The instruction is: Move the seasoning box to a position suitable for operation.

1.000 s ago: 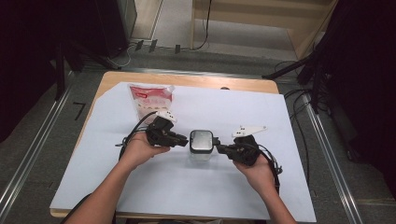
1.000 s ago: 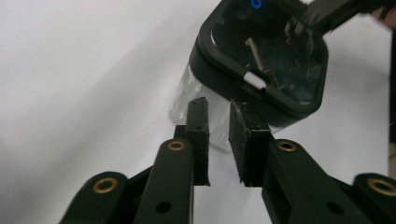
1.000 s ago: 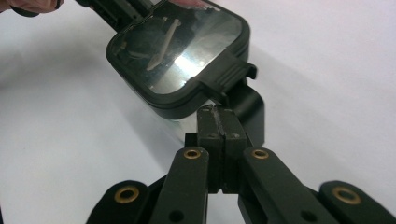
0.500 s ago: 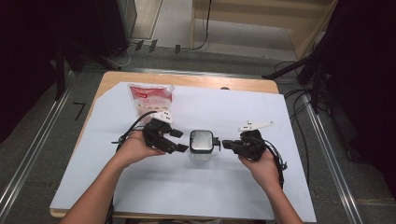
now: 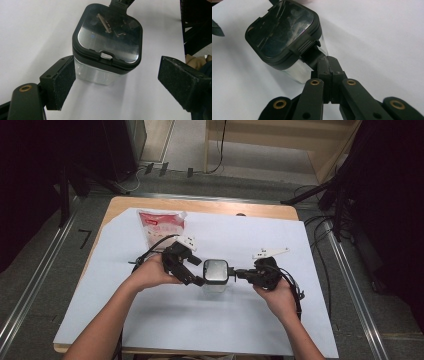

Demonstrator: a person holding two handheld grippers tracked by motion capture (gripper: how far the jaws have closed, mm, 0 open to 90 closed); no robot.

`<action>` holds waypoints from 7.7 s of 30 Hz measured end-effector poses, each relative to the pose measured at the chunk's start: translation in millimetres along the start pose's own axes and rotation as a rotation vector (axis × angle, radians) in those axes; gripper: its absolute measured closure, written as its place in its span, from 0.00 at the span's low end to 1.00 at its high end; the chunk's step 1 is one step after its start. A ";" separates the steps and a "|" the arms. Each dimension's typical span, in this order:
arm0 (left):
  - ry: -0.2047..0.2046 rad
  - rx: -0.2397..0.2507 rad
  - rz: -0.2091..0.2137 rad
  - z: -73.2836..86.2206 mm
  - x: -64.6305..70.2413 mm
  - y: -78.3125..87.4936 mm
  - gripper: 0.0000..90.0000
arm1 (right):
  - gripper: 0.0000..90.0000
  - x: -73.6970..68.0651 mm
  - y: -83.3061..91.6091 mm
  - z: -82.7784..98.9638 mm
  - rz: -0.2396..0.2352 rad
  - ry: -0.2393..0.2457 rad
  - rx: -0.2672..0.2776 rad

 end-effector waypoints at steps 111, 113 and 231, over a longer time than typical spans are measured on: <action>-0.174 -0.006 -0.123 -6.1 0.0 -21.0 0.20 | 1.00 -11.2 -6.6 -3.6 0.013 0.035 0.037; -0.176 -0.006 -0.123 -6.9 0.5 -19.3 0.20 | 1.00 -11.6 -6.7 -3.7 0.011 0.040 0.038; -0.093 0.053 -0.011 -31.8 24.2 6.3 1.00 | 1.00 -49.1 -9.3 10.1 -0.059 0.067 0.011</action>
Point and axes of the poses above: each handheld gripper's, and its own axes: y roughly backward along the jaws, z roughly out of its underside, x roughly to its right, the point moved 10 cm from there along -y, roughly forward along the jaws, and after that the axes turned 2 degrees about -x, right-handed, at the moved point
